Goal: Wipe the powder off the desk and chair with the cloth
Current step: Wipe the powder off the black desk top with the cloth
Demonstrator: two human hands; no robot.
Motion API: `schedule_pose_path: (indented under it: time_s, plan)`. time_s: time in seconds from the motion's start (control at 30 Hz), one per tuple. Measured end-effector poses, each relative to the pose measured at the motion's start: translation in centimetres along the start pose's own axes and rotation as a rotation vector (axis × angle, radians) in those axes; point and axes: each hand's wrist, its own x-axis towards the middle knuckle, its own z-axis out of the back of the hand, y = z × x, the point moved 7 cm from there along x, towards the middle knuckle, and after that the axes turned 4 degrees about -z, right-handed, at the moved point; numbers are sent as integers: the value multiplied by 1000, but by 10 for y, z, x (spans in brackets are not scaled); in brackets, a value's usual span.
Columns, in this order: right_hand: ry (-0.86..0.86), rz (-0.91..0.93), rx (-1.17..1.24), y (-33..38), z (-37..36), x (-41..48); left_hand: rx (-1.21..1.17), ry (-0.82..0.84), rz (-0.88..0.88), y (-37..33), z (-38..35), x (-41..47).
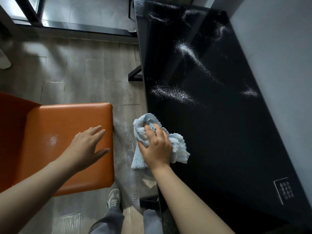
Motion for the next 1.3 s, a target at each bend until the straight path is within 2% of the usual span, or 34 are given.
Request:
schedule_pose_path:
  time_s: [0.07,0.17,0.33,0.47,0.53,0.63,0.77,0.93,1.0,1.13,1.3]
  plan:
    - [28,-2,69,8,5,-5,5,3,4,2,1,-5]
    - [-40,-81,165,4,27,-19,12,8,-7,0,5,-11]
    - [-147,-294,147,-48,69,-67,1,2,-71,-19,10,-21]
    - [-62,-501,140,-93,66,-111,-7,-4,-115,-35,7,-30]
    - [3,-548,121,-97,54,-125,-5,-4,-129,-38,5,-36]
    - [21,-469,61,-80,40,-130,-14,0,-117,-37,-2,-45]
    - [26,-380,95,-47,28,-123,-2,2,-76,-30,-10,-59]
    - [227,-238,261,-23,22,-107,-13,-14,-8,-25,-18,-84]
    - [258,-168,289,-14,27,-109,-10,-26,16,-26,-21,-93]
    - [128,-190,328,-28,52,-126,1,-46,57,-34,-28,-111]
    - [13,-335,387,-77,85,-154,-4,-66,48,-53,-32,-127]
